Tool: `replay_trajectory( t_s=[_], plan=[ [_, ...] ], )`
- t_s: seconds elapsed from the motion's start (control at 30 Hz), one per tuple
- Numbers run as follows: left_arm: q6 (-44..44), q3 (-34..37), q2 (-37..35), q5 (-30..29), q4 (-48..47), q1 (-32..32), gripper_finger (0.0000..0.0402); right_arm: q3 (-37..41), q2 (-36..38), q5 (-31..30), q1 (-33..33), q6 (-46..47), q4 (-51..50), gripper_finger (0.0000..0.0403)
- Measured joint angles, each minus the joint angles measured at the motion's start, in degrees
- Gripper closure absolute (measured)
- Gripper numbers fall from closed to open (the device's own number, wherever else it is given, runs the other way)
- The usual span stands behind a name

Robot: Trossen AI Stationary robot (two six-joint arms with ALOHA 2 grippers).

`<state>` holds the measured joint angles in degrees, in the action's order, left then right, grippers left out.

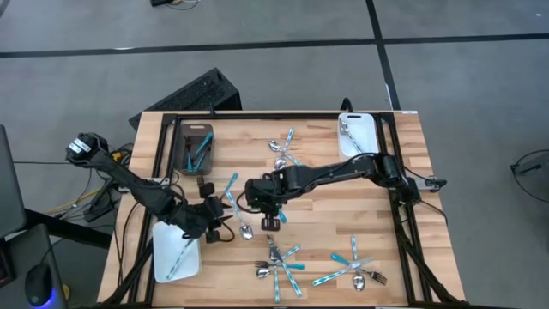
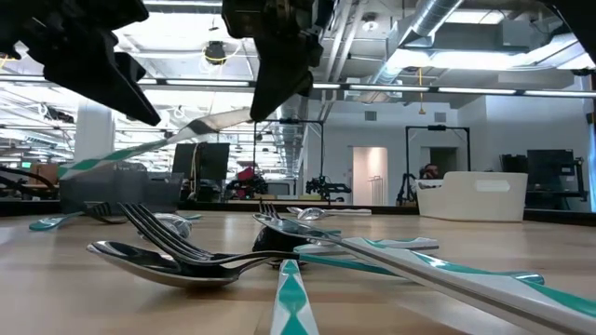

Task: Sort silverware by color (type)
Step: Put the blue patterned table knife into the bottom left white bin

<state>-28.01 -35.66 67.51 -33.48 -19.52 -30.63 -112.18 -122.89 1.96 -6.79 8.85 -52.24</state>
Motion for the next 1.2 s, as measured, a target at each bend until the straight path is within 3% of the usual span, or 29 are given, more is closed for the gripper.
replay_trajectory(
  t_s=[0.57, 0.83, 1.2],
  plan=[
    [1.77, 0.22, 0.00, 5.40, 0.76, 3.03, 0.0362, -0.04, 1.37, -1.58, -1.90, -3.95, 1.11, 0.0382],
    [4.80, 0.22, 0.00, 8.26, 3.16, 3.03, 0.0318, -0.02, 2.05, -2.99, -2.67, -5.00, 1.80, 0.0381],
    [5.63, -1.31, -2.60, 9.15, -1.44, 4.47, 0.0259, -0.04, 1.75, -5.35, -1.99, -4.20, 0.03, 0.0381]
  ],
)
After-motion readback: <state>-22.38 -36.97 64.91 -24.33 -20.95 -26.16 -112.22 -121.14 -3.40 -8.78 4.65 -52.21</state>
